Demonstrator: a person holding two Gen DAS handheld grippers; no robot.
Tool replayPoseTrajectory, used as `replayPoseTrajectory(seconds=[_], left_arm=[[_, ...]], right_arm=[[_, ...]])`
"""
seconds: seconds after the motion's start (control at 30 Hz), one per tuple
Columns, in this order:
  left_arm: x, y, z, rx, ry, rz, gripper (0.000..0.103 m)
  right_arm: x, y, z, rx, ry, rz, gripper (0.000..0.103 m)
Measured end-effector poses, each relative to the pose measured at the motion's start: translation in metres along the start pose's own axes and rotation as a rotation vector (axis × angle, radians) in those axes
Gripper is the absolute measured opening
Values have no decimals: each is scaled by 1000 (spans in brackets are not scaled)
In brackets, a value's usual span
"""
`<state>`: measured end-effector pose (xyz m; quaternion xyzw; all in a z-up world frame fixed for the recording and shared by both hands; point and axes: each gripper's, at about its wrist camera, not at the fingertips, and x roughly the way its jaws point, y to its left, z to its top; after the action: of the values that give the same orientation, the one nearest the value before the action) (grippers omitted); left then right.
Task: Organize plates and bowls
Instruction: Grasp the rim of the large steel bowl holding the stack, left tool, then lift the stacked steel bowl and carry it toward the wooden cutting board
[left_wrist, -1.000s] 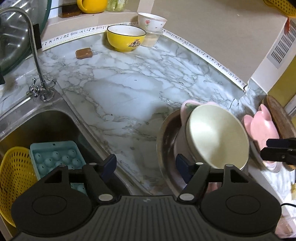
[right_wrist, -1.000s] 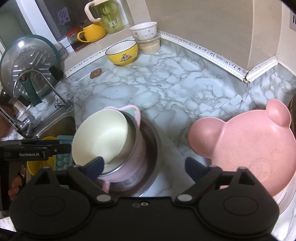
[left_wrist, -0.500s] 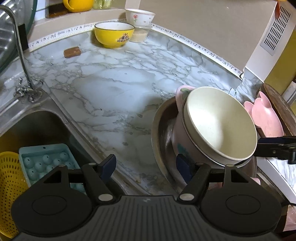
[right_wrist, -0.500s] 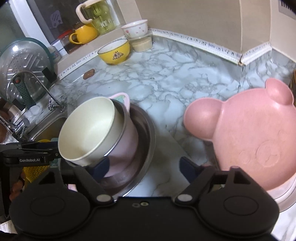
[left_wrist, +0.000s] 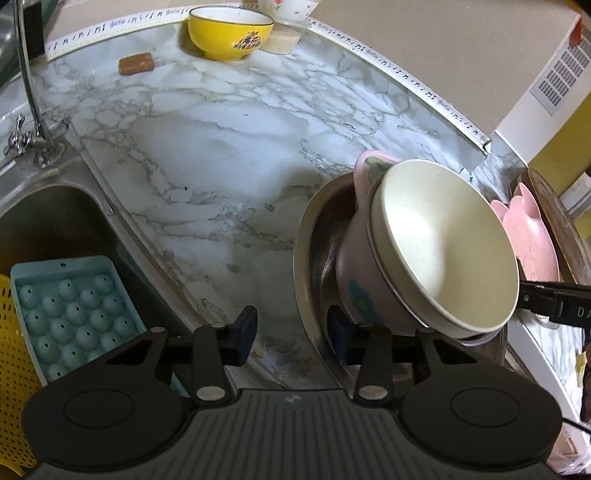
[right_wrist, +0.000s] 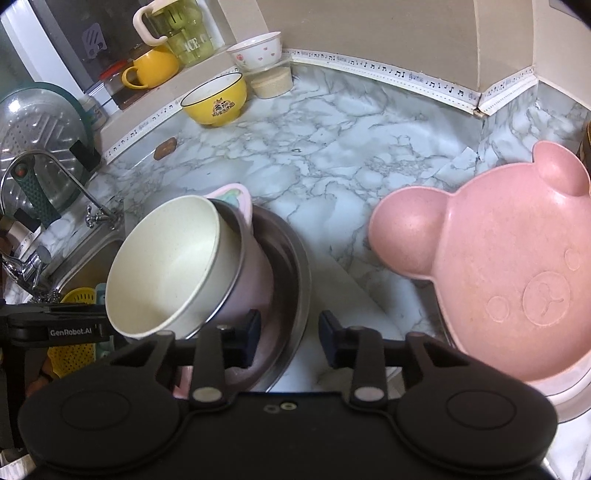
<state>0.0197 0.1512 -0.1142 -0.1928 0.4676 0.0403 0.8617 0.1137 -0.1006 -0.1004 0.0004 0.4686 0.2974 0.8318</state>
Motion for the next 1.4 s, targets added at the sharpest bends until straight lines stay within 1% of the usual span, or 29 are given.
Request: replayPoseTrajectory(seconds=[0.03,0.07,0.13,0.17,0.23,0.3,0.33,0.37,0.53,0.7,0.97,1.27,1.4], left_arm=[[0,0,0,-7,4,-2,38],[0,0,1,-13,6,-8,36],[0,-1,2,-18,11,-14,29],[0,-3,3,-18,12,-10,28],[0,-5,4,-20,16,-13,18],[0,-8,4,-12,20,-17,13],[0,-11,4,-7,20,-3,13],[0,-12,4,-5,21,6,13],[0,-15,7,-10,31,32,13],[-2,-18,9,-3,18,59,13],[-7,-22,12,13,-4,70,13],[-16,-28,13,19,-26,61,13],[-23,-34,17,37,-42,57,13]], right_arm=[[1,0,1,4,1,2,26],[1,0,1,8,6,3,24],[3,1,1,10,10,-10,22],[3,1,1,11,9,-14,20],[3,2,1,7,9,-29,17],[3,3,1,3,10,-36,16],[3,3,1,0,11,-42,13],[3,3,1,-7,12,-51,13],[3,6,1,-15,13,-71,12],[1,15,0,-57,4,-101,13],[-4,13,3,-62,-9,-88,13],[-15,14,5,-80,-32,-82,13],[-23,13,7,-84,-47,-79,13]])
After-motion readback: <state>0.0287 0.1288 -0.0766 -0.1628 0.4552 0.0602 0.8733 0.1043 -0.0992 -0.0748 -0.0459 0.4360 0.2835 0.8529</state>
